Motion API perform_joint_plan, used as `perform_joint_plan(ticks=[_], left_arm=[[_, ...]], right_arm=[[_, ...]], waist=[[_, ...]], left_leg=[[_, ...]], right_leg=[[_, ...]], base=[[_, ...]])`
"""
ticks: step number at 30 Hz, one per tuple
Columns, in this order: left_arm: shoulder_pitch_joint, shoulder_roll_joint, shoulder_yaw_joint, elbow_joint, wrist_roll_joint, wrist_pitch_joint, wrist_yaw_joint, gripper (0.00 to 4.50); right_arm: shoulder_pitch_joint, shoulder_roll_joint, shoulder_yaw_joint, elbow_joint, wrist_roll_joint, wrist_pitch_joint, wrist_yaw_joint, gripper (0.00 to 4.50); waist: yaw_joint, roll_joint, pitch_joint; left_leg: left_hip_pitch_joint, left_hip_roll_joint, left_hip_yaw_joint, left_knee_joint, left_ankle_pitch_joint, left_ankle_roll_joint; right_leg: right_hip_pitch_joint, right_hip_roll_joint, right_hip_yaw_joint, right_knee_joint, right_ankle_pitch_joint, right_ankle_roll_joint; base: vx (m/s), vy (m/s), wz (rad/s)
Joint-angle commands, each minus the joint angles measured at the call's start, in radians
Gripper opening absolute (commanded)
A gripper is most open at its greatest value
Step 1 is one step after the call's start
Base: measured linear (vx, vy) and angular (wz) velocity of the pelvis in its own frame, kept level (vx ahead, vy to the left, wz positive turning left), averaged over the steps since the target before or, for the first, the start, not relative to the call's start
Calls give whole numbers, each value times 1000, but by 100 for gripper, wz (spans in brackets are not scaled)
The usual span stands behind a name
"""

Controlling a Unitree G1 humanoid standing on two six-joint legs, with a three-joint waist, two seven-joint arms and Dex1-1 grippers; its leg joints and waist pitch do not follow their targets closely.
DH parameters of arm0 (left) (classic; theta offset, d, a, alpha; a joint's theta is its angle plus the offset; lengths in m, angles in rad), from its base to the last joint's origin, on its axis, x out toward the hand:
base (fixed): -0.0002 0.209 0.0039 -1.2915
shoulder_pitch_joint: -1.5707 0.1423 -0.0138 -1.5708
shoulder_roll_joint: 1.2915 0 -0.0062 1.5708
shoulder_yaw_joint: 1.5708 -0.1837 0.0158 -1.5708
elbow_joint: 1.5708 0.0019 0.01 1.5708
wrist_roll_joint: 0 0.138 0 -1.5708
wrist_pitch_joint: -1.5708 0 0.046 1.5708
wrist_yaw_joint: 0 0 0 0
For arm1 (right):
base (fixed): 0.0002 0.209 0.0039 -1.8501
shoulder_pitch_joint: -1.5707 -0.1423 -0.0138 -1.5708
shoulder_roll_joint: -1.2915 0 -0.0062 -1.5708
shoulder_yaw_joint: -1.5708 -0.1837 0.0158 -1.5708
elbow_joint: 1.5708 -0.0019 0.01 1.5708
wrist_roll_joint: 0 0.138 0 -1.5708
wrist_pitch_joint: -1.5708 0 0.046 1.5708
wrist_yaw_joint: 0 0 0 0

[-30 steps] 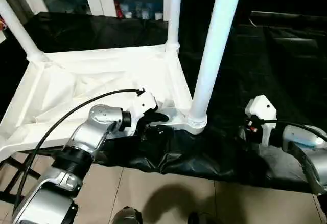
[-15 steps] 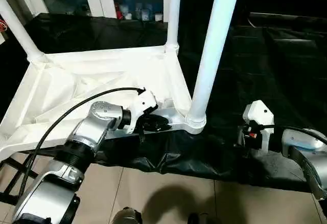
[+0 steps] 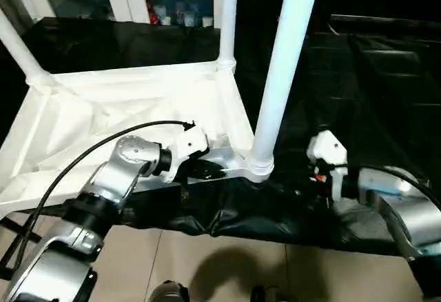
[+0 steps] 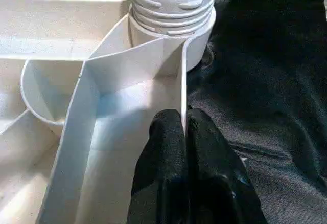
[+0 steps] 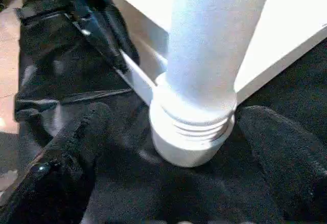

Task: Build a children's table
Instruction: Rotate leg to tighten

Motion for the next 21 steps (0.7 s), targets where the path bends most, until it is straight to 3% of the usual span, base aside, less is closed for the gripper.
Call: perform_joint_plan(ticks=[1, 3, 5, 8, 9, 10, 21], left_arm=[[31, 15, -18, -17, 7, 20, -37, 3], [39, 18, -15, -39, -1, 16, -50, 3], [42, 19, -13, -45, -4, 12, -52, 3], [45, 18, -10, -48, -12, 13, -54, 3], [49, 18, -9, -54, -17, 19, -56, 3], [50, 20, -10, -54, -15, 14, -57, 3], [57, 34, -7, -64, -8, 17, -71, 0]], right_arm=[[-27, 22, 27, 40, -38, -12, -31, 450], [-58, 45, 40, 90, -64, -24, -61, 450], [-72, 54, 49, 110, -65, -27, -56, 450], [-80, 59, 54, 119, -59, -28, -43, 450], [-84, 62, 58, 124, -60, -30, -38, 450], [-92, 68, 62, 137, -64, -35, -37, 450], [-141, 109, 71, 204, -65, -78, -18, 362]], waist=[[6, -11, -78], [7, -10, -76], [5, -11, -71], [4, -9, -71], [3, -14, -67], [3, -13, -68], [-1, -16, -61]], left_leg=[[1, 23, -16, -65, -187, 58], [7, 25, -13, -65, -197, 53], [7, 27, -14, -69, -210, 50], [8, 28, -15, -70, -211, 51], [6, 28, -14, -71, -208, 56], [6, 27, -14, -70, -203, 60], [6, 30, -14, -76, -197, 64]], right_leg=[[65, -59, 37, -85, -290, -190], [60, -60, 40, -88, -300, -193], [58, -57, 40, -87, -293, -193], [60, -58, 40, -85, -276, -197], [60, -58, 40, -84, -261, -200], [61, -58, 41, -84, -257, -200], [59, -60, 41, -85, -247, -203]], base=[[0, 0, 0], [0, 0, 0], [0, 0, 0], [0, 0, 0], [0, 0, 0], [0, 0, 0], [0, 0, 0]])
